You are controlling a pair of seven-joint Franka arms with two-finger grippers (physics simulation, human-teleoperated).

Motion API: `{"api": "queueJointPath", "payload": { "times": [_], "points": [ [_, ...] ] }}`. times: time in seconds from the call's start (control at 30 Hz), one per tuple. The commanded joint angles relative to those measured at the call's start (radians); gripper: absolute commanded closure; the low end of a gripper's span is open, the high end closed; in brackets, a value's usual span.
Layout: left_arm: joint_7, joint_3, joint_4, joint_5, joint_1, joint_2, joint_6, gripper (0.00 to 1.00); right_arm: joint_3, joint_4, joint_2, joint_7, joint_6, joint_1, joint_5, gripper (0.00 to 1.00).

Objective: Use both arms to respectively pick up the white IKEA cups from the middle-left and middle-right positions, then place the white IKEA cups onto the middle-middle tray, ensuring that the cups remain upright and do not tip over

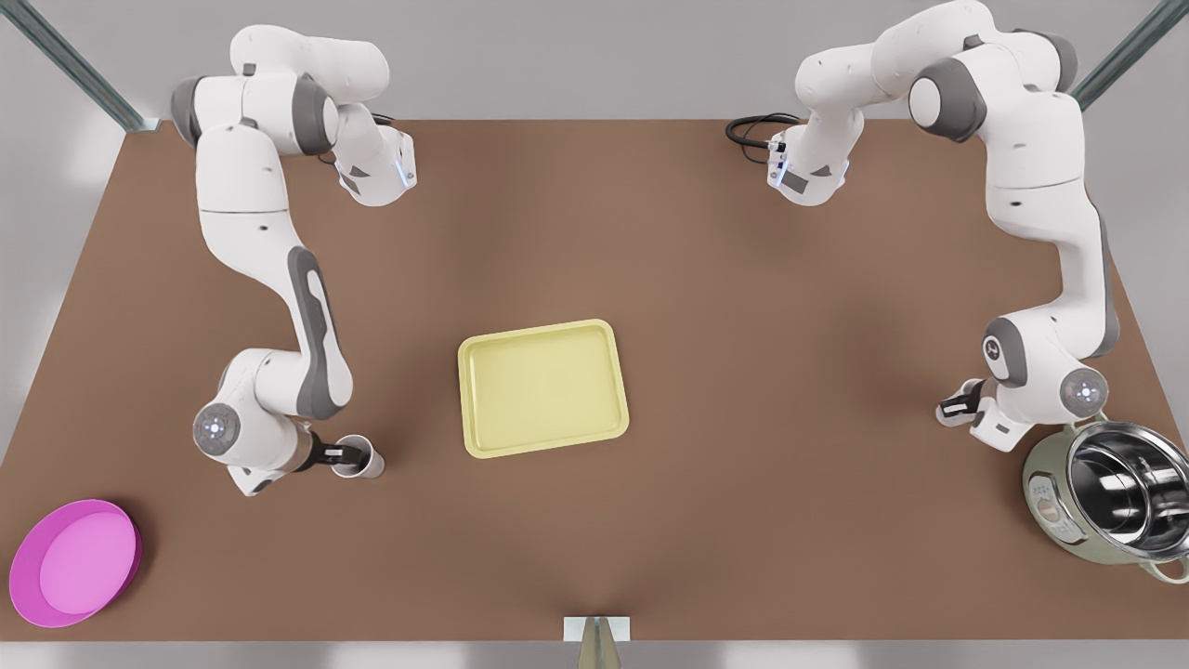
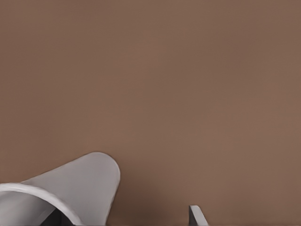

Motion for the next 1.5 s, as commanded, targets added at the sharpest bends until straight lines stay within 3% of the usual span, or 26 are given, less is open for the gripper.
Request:
{"api": "queueJointPath", "payload": {
  "times": [0.0,0.07,0.13,0.2,0.27,0.33,0.47,0.53,0.67,0.73,1.2,1.27,1.33,1.37,1.4,1.47],
  "points": [
    [0.043,-0.013,0.001,-0.003,-0.005,-0.008,0.001,0.72,0.000,0.001,0.001,-0.015,-0.002,-0.002,0.003,0.00],
    [0.043,-0.015,0.002,-0.003,-0.010,-0.010,0.004,0.73,0.000,0.002,0.001,-0.014,-0.002,-0.002,0.003,0.41],
    [-0.028,-0.098,0.051,-0.003,-0.073,-0.031,-0.045,0.73,0.000,0.007,0.001,-0.017,-0.003,-0.001,0.003,0.53],
    [-0.135,-0.110,0.158,-0.001,-0.160,-0.048,-0.170,0.73,0.000,0.013,0.001,-0.017,-0.005,0.003,0.002,0.66],
    [-0.169,-0.113,0.169,0.000,-0.199,-0.046,-0.210,0.79,-0.002,0.019,-0.001,-0.017,-0.020,0.001,0.000,0.77],
    [-0.266,-0.135,0.201,-0.001,-0.223,-0.045,-0.218,0.79,-0.002,0.021,-0.002,-0.017,-0.028,0.001,0.000,0.79],
    [-0.735,-0.138,0.260,-0.006,-0.468,-0.030,-0.220,0.79,0.026,0.065,-0.015,-0.003,-0.106,0.026,0.032,0.79],
    [-0.977,-0.254,0.375,0.000,-0.525,0.047,-0.194,0.79,0.035,0.065,-0.028,0.089,-0.106,0.061,0.040,0.79],
    [-1.120,-0.253,0.384,0.032,-0.706,0.135,0.179,0.79,0.035,0.081,-0.035,0.318,-0.106,0.168,0.046,0.79],
    [-1.181,-0.253,0.378,0.085,-0.761,0.173,0.210,0.79,0.035,0.122,-0.036,0.454,-0.106,0.228,0.103,0.79],
    [-1.280,-0.253,0.378,0.160,-0.864,0.247,0.245,0.79,0.034,0.012,-0.045,0.482,-0.097,0.394,0.095,0.79],
    [-1.280,-0.253,0.375,0.160,-0.866,0.253,0.245,0.46,0.035,0.010,-0.032,0.482,-0.095,0.394,0.095,0.79],
    [-1.315,-0.251,0.375,0.161,-0.867,0.251,0.241,0.29,0.035,0.012,-0.021,0.479,-0.089,0.392,0.095,0.79],
    [-1.315,-0.253,0.375,0.161,-0.867,0.251,0.241,0.16,0.035,0.013,-0.021,0.477,-0.091,0.391,0.095,0.06],
    [-1.318,-0.251,0.375,0.161,-0.869,0.250,0.236,0.13,0.034,0.015,-0.021,0.477,-0.091,0.391,0.095,0.00],
    [-1.332,-0.253,0.376,0.161,-0.875,0.239,0.205,0.09,0.034,0.019,-0.021,0.474,-0.091,0.386,0.095,0.00]
  ]
}}
